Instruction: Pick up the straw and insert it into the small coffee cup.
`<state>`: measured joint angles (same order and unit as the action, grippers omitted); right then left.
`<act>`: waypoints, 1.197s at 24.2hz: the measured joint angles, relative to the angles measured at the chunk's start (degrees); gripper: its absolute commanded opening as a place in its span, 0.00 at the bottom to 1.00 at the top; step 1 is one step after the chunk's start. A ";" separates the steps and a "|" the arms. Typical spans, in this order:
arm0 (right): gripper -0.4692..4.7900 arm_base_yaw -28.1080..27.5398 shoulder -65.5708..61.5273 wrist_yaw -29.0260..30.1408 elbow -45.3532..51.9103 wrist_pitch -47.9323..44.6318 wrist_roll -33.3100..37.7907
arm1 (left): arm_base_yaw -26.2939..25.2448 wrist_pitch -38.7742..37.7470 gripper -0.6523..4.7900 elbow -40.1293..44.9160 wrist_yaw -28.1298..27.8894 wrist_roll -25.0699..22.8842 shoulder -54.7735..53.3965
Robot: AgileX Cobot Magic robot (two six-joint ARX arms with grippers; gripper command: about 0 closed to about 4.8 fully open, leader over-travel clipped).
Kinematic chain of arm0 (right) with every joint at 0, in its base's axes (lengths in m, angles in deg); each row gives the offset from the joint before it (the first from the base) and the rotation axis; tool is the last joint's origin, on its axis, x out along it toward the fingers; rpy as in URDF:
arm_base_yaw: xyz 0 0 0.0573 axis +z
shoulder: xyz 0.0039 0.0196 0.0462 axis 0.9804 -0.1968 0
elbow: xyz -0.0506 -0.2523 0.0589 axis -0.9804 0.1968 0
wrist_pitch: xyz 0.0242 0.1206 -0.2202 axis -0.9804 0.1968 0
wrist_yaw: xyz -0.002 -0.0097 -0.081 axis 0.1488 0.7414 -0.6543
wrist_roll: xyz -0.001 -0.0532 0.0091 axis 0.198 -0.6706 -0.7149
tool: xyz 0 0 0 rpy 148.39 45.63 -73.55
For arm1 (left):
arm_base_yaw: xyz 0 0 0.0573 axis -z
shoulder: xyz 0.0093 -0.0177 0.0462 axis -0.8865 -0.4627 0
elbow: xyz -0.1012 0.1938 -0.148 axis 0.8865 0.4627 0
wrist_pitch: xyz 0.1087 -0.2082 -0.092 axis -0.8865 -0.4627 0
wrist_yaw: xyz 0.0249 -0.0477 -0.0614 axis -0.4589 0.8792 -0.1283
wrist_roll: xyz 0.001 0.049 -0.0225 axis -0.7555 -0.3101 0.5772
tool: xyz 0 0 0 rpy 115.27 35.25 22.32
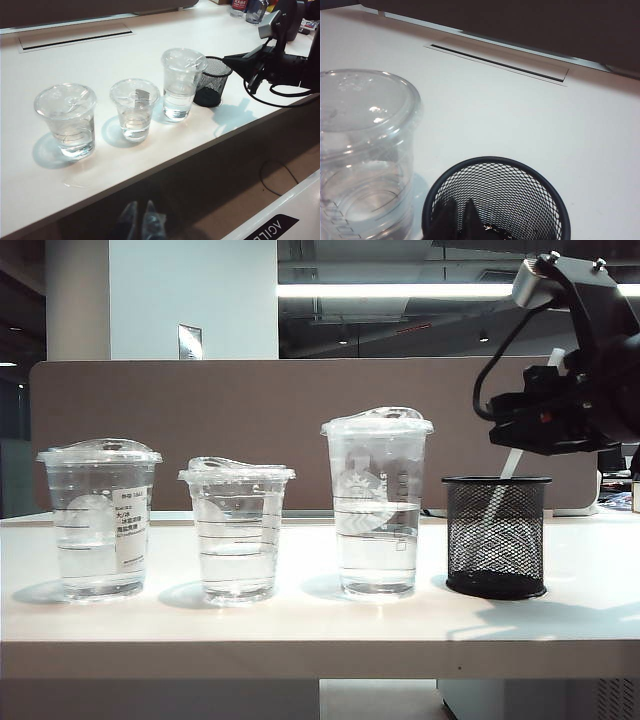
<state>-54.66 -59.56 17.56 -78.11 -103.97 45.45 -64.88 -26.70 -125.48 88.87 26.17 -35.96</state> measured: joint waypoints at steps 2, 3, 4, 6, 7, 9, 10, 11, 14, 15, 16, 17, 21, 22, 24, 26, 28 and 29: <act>0.12 0.00 0.00 -0.02 0.00 0.13 0.00 | 0.00 0.00 0.16 0.00 0.02 0.00 0.00; 0.12 0.00 0.00 -0.02 0.00 0.13 -0.02 | 0.00 0.00 0.16 0.00 0.02 0.00 0.00; 0.12 0.00 0.00 0.00 0.00 0.13 0.00 | 0.00 0.00 0.16 0.00 0.02 0.00 0.00; 0.12 0.00 0.00 0.00 -0.26 0.35 -0.22 | 0.00 0.00 0.16 0.00 0.02 0.00 0.00; 0.12 0.00 0.00 -0.02 -0.63 0.59 -0.57 | 0.00 0.00 0.16 0.00 0.02 0.00 0.00; 0.12 0.00 0.02 0.00 -1.53 0.52 -1.57 | 0.00 0.00 0.16 0.00 0.02 0.00 0.00; 0.12 0.00 0.02 0.00 -2.19 0.85 -1.84 | 0.00 0.00 0.16 0.00 0.02 0.00 0.00; 0.12 0.00 0.02 0.00 -2.73 1.33 -1.90 | 0.00 0.00 0.16 0.00 0.02 0.00 0.00; 0.12 0.00 0.04 0.00 -5.70 5.68 -2.08 | 0.00 0.00 0.16 0.00 0.00 0.00 0.00; 0.12 0.00 0.04 0.00 -6.75 7.37 -2.08 | 0.00 0.00 0.16 0.00 0.02 0.00 0.00; 0.12 0.00 0.09 0.00 -8.11 9.68 -2.10 | 0.00 0.00 0.16 0.00 0.02 0.00 0.00; 0.12 0.00 0.50 0.00 -10.01 12.92 -2.10 | 0.00 0.00 0.16 0.00 0.00 0.00 0.00; 0.12 0.00 3.67 -0.02 -17.38 24.30 -4.28 | 0.00 0.09 0.16 0.00 0.00 0.00 -0.02; 0.12 0.00 4.66 0.00 -19.12 26.95 -4.94 | 0.02 0.20 0.16 0.00 0.00 0.00 -0.02; 0.12 0.00 6.32 0.02 -22.73 32.24 -5.38 | 0.00 0.39 0.16 0.00 0.00 0.00 -0.02; 0.12 0.00 8.52 0.04 -28.20 39.30 -5.66 | 0.02 0.85 0.16 0.00 0.00 0.00 -0.02; 0.12 0.04 9.33 0.07 -32.59 44.78 -5.75 | 0.00 0.90 0.16 0.00 0.00 0.00 -0.02; 0.12 0.09 9.46 0.17 -34.73 47.10 -5.75 | 0.00 0.90 0.16 0.00 -0.02 -0.02 -0.02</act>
<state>-54.57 -50.09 17.73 -112.84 -56.87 39.70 -64.88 -25.80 -125.48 88.85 26.15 -35.99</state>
